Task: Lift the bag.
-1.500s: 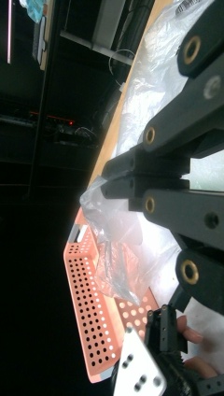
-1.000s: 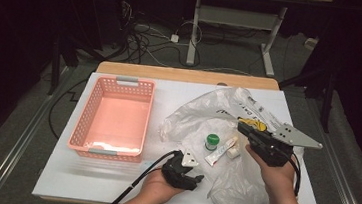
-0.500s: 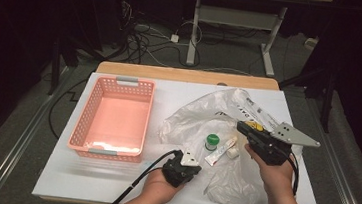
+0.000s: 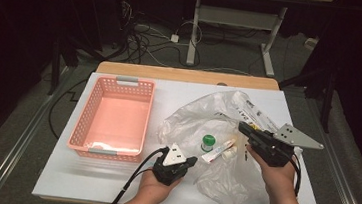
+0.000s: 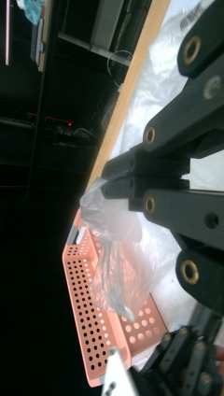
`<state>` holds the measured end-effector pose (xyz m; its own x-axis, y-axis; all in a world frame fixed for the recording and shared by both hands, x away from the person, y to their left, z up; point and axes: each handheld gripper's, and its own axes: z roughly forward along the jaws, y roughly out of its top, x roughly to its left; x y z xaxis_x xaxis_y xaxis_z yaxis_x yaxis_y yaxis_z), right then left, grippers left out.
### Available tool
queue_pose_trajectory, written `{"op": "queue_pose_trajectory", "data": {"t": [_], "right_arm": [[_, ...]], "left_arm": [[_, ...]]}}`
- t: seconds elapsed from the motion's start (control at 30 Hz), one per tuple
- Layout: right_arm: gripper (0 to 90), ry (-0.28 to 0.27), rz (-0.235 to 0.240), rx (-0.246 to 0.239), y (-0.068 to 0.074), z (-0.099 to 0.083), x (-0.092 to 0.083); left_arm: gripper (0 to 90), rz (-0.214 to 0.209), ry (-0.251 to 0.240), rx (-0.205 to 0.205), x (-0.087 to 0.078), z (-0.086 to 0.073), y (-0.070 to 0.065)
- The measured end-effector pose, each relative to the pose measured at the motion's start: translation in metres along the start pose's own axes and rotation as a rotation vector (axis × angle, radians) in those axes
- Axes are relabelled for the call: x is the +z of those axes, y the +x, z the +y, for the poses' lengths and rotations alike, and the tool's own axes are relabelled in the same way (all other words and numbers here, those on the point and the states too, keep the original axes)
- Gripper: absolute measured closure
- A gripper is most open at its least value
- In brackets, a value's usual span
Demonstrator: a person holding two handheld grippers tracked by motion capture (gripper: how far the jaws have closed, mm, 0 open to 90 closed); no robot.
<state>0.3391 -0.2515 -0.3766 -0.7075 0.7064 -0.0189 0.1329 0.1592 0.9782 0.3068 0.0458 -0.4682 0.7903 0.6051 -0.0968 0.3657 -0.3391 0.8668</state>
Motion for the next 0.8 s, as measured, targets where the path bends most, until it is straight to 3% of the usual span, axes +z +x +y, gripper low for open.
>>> {"op": "queue_pose_trajectory", "data": {"t": [0.23,0.4,0.63,0.8], "right_arm": [[90.0,-0.026,-0.009,0.001,0.001,0.005,-0.002],[90.0,-0.024,-0.018,-0.007,0.005,0.005,-0.002],[90.0,-0.050,-0.020,-0.014,0.008,0.013,-0.005],[90.0,-0.087,-0.048,-0.009,0.005,0.022,-0.005]], "left_arm": [[88.7,0.044,-0.156,-0.014,-0.033,0.015,0.014],[88.7,0.082,-0.221,-0.011,-0.049,0.029,0.023],[88.8,0.114,-0.288,0.037,-0.055,0.067,0.029],[88.8,0.122,-0.329,0.093,-0.054,0.098,0.026]]}}
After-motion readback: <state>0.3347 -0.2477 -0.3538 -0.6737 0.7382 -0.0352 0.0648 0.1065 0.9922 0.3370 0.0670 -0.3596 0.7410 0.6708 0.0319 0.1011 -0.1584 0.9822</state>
